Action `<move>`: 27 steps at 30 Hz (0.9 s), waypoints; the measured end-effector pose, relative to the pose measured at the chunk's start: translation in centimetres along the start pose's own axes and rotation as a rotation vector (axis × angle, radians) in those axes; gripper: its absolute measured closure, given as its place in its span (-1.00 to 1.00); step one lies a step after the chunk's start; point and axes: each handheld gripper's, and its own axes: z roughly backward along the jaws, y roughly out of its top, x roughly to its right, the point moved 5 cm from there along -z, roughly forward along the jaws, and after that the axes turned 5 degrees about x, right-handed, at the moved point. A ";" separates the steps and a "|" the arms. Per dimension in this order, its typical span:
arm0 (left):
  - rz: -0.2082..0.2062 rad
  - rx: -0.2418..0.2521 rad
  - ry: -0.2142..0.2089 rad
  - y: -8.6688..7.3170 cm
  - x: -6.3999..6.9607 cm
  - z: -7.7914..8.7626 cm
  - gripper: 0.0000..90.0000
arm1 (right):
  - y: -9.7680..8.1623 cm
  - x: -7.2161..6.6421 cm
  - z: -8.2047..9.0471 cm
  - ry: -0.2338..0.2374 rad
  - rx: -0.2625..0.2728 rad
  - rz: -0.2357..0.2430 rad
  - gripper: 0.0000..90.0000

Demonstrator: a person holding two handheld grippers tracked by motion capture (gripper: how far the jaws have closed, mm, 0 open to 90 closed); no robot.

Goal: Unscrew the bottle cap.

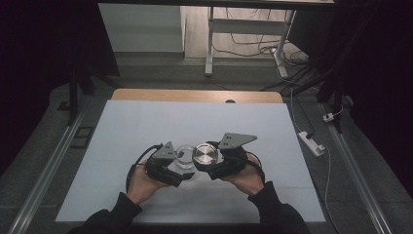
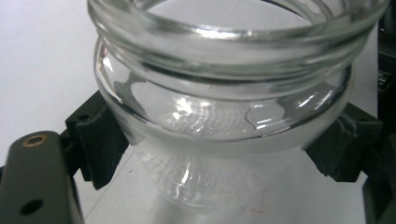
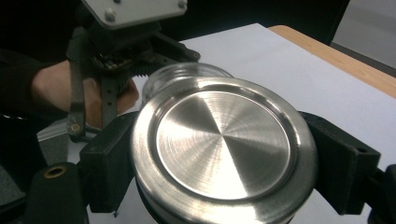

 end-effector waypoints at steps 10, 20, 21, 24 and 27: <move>0.014 -0.005 0.030 -0.3 -0.9 0.2 -0.64 | -0.4 0.2 0.3 -0.009 0.000 -0.006 -0.59; 0.039 0.005 0.054 -0.5 -2.1 0.4 -0.64 | -0.8 -0.2 0.3 0.001 -0.011 -0.008 -0.59; 0.039 0.004 0.057 -0.5 -2.2 0.4 -0.64 | -0.9 -0.2 0.3 0.002 -0.015 -0.007 -0.59; 0.041 0.008 0.064 -0.5 -2.4 0.4 -0.64 | -1.2 -0.4 0.3 0.006 -0.021 -0.009 -0.59; 0.044 0.013 0.067 -0.4 -2.7 0.4 -0.64 | -1.4 -0.5 0.3 0.011 -0.025 -0.011 -0.59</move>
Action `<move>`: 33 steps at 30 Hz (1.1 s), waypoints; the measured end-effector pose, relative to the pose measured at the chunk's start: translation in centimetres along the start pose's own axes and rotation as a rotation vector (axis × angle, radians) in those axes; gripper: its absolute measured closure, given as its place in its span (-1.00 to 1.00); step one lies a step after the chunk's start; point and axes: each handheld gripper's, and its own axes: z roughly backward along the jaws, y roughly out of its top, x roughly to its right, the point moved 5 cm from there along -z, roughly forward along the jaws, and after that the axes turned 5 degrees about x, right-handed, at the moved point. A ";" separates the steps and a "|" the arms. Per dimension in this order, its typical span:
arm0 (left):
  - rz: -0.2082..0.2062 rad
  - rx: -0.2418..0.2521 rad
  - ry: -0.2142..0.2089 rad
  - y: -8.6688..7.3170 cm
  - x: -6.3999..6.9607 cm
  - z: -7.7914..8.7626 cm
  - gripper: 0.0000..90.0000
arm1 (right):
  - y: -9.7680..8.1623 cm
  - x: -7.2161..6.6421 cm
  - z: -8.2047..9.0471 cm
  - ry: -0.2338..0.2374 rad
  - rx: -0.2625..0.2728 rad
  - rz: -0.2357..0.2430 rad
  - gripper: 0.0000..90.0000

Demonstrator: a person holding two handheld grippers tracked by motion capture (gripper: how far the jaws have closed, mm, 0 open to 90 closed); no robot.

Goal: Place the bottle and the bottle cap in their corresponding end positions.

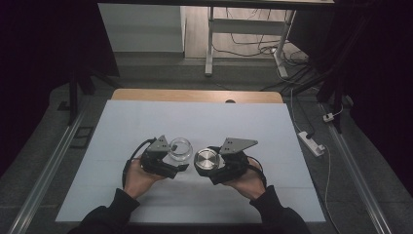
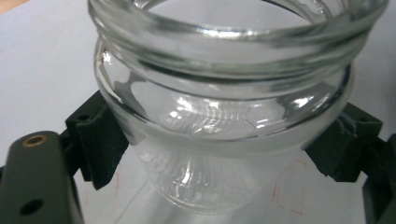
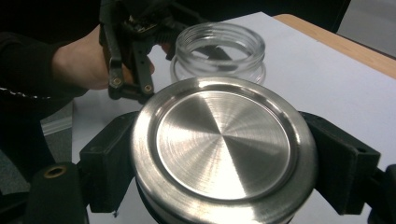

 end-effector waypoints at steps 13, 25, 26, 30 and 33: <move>-0.001 0.022 0.013 0.6 -1.4 -0.4 -0.64 | -0.8 -0.6 -0.2 0.016 -0.010 0.013 -0.59; -0.005 0.033 0.016 1.1 -2.3 -1.2 -0.64 | -1.9 -1.4 -0.8 0.035 -0.021 0.017 -0.59; -0.005 0.034 0.015 1.2 -2.3 -1.2 -0.64 | -2.0 -1.4 -0.9 0.036 -0.021 0.019 -0.59; -0.013 0.034 0.020 1.5 -2.5 -1.7 -0.64 | -2.5 -1.6 -1.1 0.038 -0.027 0.017 -0.59; -0.017 0.035 0.022 1.8 -2.7 -2.1 -0.64 | -2.9 -1.7 -1.3 0.039 -0.031 0.021 -0.59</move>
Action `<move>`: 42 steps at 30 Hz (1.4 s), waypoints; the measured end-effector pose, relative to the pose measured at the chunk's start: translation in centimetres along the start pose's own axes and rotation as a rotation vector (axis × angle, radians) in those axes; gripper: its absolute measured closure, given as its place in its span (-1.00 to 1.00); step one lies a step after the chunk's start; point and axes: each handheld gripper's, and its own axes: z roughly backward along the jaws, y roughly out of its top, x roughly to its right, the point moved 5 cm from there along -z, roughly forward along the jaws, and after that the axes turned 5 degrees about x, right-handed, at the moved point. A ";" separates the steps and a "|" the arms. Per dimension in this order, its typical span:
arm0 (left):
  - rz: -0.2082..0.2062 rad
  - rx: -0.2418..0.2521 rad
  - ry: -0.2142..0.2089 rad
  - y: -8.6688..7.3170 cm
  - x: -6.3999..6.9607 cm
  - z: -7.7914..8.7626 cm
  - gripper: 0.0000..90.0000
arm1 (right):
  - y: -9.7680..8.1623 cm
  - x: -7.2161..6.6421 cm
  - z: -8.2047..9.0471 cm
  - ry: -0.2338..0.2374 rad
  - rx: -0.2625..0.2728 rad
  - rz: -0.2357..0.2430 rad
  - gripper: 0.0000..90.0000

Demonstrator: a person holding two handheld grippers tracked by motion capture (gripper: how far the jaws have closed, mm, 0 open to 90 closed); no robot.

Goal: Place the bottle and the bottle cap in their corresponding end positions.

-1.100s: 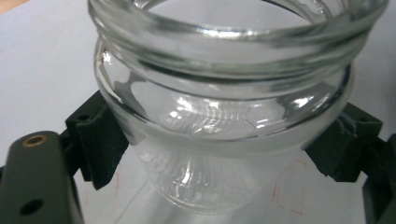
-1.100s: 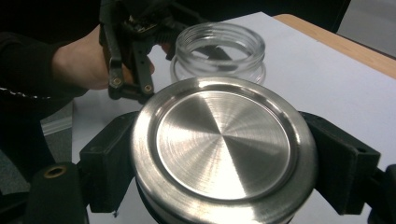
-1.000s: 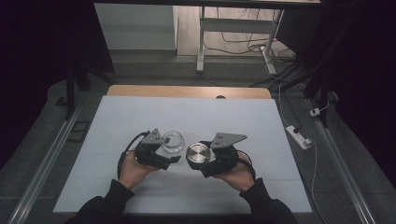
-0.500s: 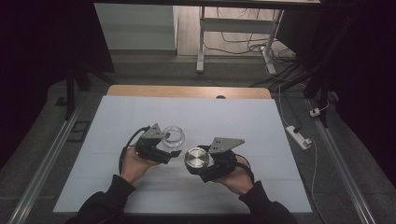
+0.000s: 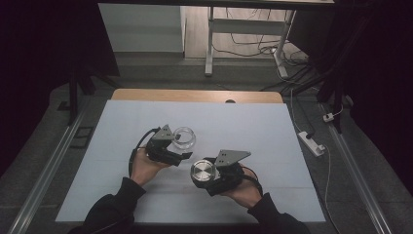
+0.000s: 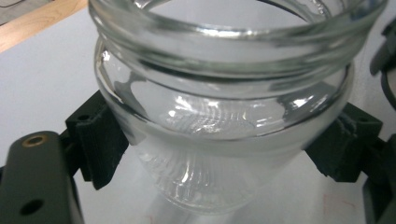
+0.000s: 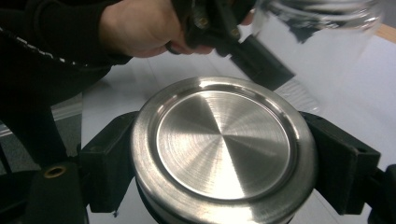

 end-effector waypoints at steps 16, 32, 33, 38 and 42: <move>-0.012 -0.006 0.017 0.9 -1.1 -2.7 -0.64 | -1.9 -0.5 -1.4 0.016 -0.035 0.042 -0.59; -0.007 -0.014 0.034 1.0 -2.5 -5.3 -0.64 | -3.1 -0.7 -2.5 0.028 -0.061 0.034 -0.59; -0.006 -0.014 0.035 1.0 -2.6 -5.4 -0.64 | -3.1 -0.7 -2.6 0.028 -0.063 0.035 -0.59; -0.006 -0.012 0.033 1.0 -2.8 -6.0 -0.64 | -3.3 -0.5 -2.9 0.028 -0.069 0.039 -0.59; -0.005 -0.017 0.038 0.9 -3.1 -6.5 -0.64 | -3.4 -0.5 -3.2 0.029 -0.070 0.048 -0.59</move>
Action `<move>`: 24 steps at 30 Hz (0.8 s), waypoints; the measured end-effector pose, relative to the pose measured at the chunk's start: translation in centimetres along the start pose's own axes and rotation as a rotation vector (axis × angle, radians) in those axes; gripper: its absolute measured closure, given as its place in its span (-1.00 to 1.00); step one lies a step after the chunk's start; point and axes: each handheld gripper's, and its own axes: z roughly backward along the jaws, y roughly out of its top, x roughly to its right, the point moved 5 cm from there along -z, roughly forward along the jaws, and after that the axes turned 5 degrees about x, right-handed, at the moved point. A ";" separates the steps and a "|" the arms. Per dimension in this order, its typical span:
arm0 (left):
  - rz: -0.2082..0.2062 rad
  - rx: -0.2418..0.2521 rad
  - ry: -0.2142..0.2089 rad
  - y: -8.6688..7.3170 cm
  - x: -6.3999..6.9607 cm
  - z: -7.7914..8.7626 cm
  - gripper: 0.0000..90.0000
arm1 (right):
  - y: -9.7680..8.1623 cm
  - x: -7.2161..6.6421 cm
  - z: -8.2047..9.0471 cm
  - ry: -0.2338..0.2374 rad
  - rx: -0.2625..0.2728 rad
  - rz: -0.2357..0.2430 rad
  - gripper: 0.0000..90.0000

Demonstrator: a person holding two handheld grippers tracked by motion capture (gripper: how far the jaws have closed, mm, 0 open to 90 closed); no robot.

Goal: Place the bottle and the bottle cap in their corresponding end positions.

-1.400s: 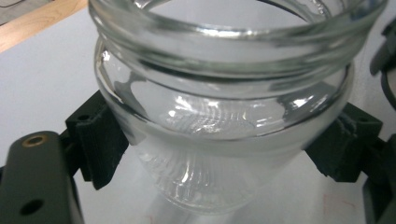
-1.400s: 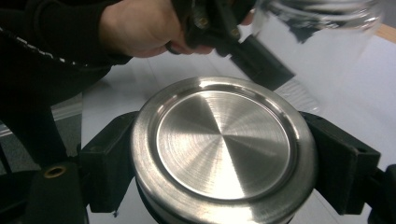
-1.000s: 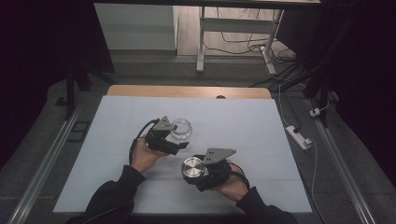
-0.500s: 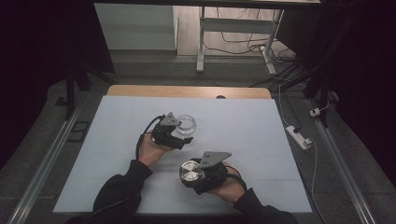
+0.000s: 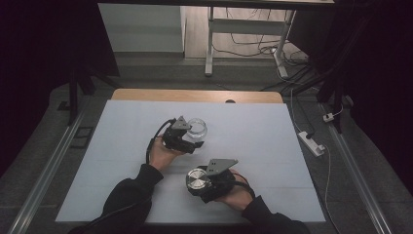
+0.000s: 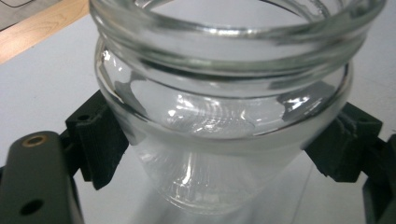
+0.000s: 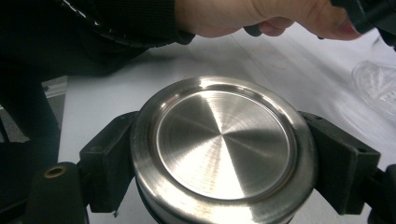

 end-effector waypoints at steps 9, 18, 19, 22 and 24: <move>0.008 0.006 0.014 -0.2 -0.7 -0.7 -0.64 | -0.7 0.4 -0.9 -0.001 -0.028 0.011 -0.59; 0.005 0.005 0.022 -0.3 -0.9 -1.4 -0.64 | -1.6 0.6 -1.7 -0.006 -0.071 0.005 -0.59; 0.006 0.005 0.025 -0.3 -0.9 -1.4 -0.64 | -1.7 0.6 -1.8 -0.005 -0.076 0.002 -0.59; 0.009 0.003 0.027 -0.4 -1.1 -1.6 -0.64 | -1.9 0.8 -2.1 -0.010 -0.091 -0.010 -0.59; 0.009 0.001 0.030 -0.5 -1.1 -1.7 -0.64 | -2.1 0.9 -2.3 -0.012 -0.103 -0.009 -0.59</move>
